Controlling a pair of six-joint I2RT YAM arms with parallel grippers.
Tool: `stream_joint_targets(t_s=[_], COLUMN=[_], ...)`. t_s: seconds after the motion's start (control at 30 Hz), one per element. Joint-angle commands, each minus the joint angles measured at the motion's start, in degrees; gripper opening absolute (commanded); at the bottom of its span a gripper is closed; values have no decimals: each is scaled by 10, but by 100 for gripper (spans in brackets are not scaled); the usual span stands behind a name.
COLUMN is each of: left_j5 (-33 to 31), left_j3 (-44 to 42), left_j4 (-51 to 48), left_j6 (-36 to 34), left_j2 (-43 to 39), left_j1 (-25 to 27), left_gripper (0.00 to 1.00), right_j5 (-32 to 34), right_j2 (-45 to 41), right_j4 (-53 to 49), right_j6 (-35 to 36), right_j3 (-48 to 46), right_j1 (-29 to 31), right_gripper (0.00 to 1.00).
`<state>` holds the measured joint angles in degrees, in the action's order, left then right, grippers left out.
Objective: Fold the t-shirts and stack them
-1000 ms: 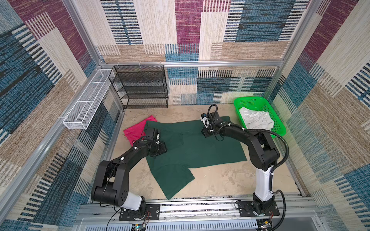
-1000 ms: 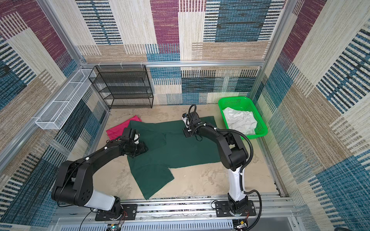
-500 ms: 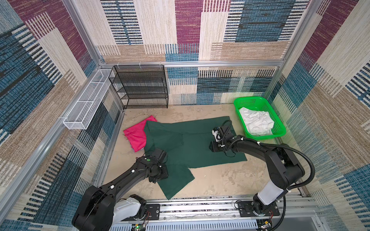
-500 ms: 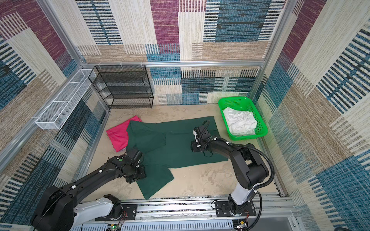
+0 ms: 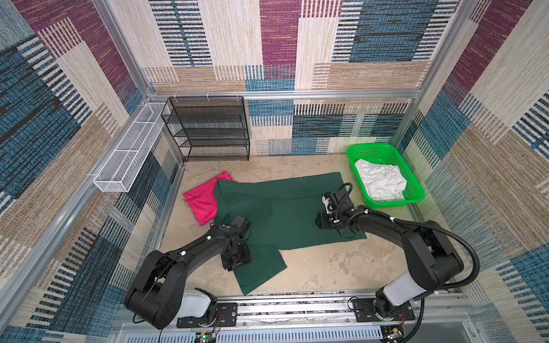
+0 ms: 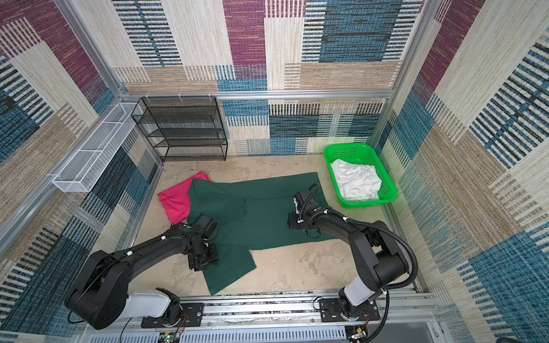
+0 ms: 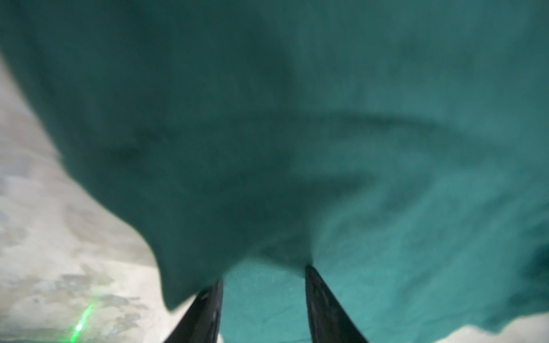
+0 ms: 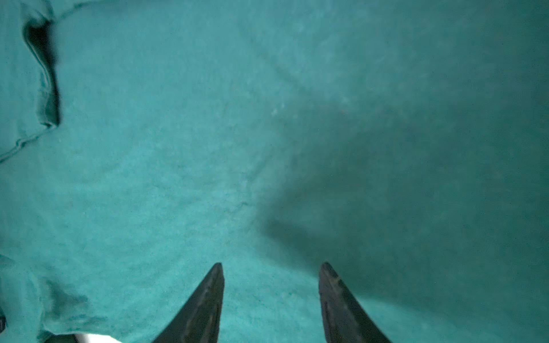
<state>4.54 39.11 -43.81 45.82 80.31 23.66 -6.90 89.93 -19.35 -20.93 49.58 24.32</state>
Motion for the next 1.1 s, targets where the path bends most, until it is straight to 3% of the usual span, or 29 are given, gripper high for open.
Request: stream_joint_targets(t_s=[0.0,0.23,0.4,0.47,0.53,0.7,1.07], left_j5=[-117,-98,-99,-107,-86,-121,-93], left_j3=[17,55,-31,-63,-73,-77,-118], left_j4=[82,18,-55,-56,-72,-109,-62], left_j6=[-53,-93,-19,31,58,120,166], left_j2=[12,-46,-185,-225,-215,-199,-181], left_j1=[-43,-48,-22,16,28,98,132], left_gripper=[47,48,46,46,46,46,43], right_j5=[8,24,35,28,21,17,5], right_j2=[-15,-53,-105,-126,-139,-165,-218], right_j4=[-3,-28,-41,-41,-45,-61,-75], right_j6=[-8,-25,-54,-62,-65,-63,-56], right_j3=[2,-16,-69,-88,-97,-98,-123], right_j1=[-5,-18,-35,-42,-42,-43,-84], right_gripper=[55,61,65,65,66,66,69])
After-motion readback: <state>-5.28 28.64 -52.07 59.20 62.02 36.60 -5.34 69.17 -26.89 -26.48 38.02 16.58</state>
